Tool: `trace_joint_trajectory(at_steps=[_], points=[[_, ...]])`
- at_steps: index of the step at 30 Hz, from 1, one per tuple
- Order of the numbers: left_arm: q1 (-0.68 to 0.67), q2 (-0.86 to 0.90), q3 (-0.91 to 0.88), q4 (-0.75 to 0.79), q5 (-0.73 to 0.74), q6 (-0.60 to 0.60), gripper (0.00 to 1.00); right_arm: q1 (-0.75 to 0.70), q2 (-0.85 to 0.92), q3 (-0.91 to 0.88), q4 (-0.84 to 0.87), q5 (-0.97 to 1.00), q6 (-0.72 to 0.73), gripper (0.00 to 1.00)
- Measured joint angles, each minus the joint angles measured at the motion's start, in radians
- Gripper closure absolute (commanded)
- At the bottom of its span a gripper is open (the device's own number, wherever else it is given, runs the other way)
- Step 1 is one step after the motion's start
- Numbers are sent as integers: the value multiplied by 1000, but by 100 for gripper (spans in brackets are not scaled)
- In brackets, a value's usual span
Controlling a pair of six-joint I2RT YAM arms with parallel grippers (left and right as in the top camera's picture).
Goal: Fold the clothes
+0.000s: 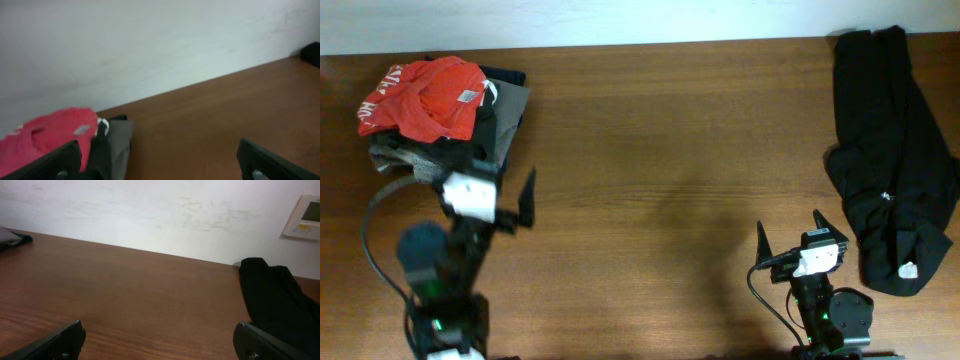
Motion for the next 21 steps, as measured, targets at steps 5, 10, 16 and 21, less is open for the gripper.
trace_joint_trajectory(at_steps=[5, 10, 16, 21], points=[[-8, -218, -193, 18, -7, 0, 1, 0, 0, 0, 0, 0, 0, 1], [-43, -409, -332, 23, -31, 0, 1, 0, 0, 0, 0, 0, 0, 1], [-69, -523, -417, 22, -53, 0, 1, 0, 0, 0, 0, 0, 0, 1], [-71, -594, -460, 4, -57, 0, 1, 0, 0, 0, 0, 0, 0, 1]])
